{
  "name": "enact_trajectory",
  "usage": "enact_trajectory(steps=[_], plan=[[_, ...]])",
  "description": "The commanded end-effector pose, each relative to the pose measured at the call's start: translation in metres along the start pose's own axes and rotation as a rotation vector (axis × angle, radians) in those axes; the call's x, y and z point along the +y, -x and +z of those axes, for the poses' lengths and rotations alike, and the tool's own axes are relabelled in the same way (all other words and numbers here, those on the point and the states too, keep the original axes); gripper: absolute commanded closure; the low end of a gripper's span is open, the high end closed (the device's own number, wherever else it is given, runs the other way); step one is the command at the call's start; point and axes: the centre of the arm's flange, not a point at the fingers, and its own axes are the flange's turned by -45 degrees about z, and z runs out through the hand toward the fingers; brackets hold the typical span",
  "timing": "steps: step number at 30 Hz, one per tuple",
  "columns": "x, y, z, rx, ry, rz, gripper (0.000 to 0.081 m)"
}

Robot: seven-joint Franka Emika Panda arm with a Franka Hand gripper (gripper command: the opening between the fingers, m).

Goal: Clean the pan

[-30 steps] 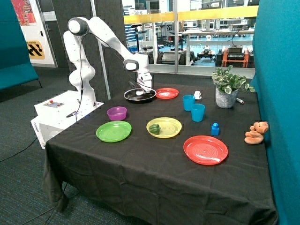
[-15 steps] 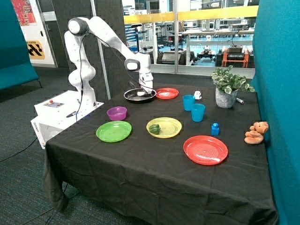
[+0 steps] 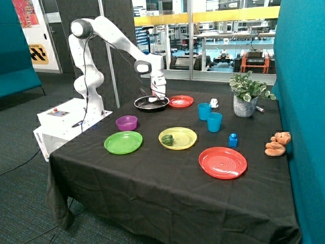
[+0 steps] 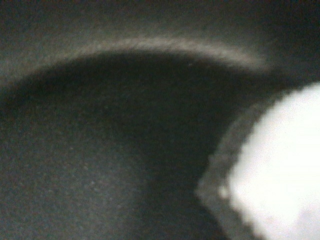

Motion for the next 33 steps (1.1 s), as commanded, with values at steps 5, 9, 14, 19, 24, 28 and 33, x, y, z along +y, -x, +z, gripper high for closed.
enact_trajectory(steps=[5, 9, 14, 19, 24, 28, 33], plan=[[0.021, 0.002, -0.032, 0.0030, -0.0039, 0.028, 0.0805], [0.029, 0.004, -0.042, 0.0030, -0.0039, 0.044, 0.0808], [0.039, 0.007, -0.053, 0.0029, -0.0039, 0.082, 0.0808], [0.047, 0.014, -0.060, 0.0028, -0.0040, 0.118, 0.0808], [0.066, 0.023, -0.064, 0.0027, -0.0041, 0.168, 0.0808], [0.079, 0.028, -0.065, 0.0027, -0.0041, 0.189, 0.0808], [0.086, 0.031, -0.064, 0.0027, -0.0041, 0.202, 0.0808]])
